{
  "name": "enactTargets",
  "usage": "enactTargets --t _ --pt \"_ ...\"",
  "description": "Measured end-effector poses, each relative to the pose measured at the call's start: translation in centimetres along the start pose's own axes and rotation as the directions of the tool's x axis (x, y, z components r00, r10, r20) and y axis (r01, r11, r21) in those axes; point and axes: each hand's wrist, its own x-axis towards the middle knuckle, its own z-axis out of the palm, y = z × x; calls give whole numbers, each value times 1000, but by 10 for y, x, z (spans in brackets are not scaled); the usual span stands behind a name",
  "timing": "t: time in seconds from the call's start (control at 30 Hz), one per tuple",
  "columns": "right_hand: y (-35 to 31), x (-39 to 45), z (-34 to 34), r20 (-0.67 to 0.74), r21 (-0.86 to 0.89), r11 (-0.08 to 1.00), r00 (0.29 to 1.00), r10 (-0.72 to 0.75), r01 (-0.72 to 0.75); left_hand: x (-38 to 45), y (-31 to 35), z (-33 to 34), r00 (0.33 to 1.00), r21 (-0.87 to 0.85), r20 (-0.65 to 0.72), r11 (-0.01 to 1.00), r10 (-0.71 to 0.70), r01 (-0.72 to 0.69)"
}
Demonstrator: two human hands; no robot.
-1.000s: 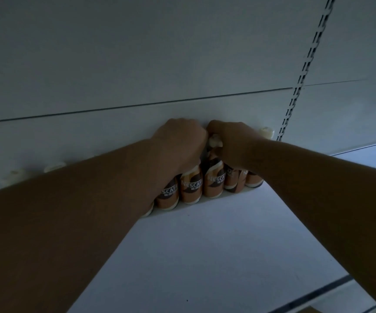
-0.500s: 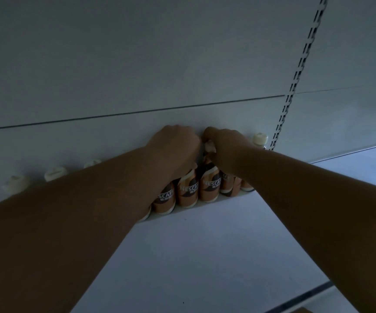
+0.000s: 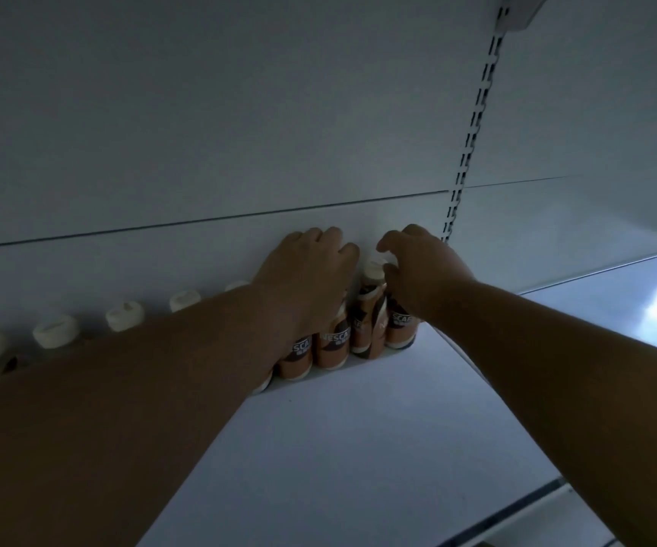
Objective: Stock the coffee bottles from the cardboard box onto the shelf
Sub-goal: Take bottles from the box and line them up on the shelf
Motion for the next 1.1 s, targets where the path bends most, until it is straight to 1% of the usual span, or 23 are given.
enactTargets --t 0.07,0.17,0.3,0.37,0.5,0.6,0.73,0.83,0.97,1.03,1.1 --pt "10 0 2 20 -19 999 999 28 -28 12 10 1 1000 -34 7 999 1 0" --pt "22 -1 6 74 -16 999 997 38 -37 26 18 5 999 38 40 999 22 -23" --pt "33 0 11 65 19 999 997 29 -30 39 22 11 997 54 61 998 41 -45" --pt "37 2 13 79 26 999 996 38 -40 45 26 13 996 29 76 999 44 -46" --pt "44 11 12 93 17 999 995 43 -44 58 31 10 989 -108 148 994 25 -8" --pt "51 18 7 103 20 998 993 49 -51 67 30 13 991 -30 126 999 41 -37" --pt "60 23 5 152 18 999 988 40 -43 73 30 20 992 29 122 1000 8 -12" --pt "60 26 9 172 28 999 985 14 -19 75 32 24 995 35 103 999 5 -8" --pt "59 30 12 183 37 999 983 -24 17 74 34 23 996 -5 84 999 36 -36" --pt "61 31 7 208 51 998 977 -38 29 74 36 22 996 10 80 999 47 -48" --pt "63 32 2 238 53 997 969 -60 49 75 37 21 995 37 96 999 22 -25"
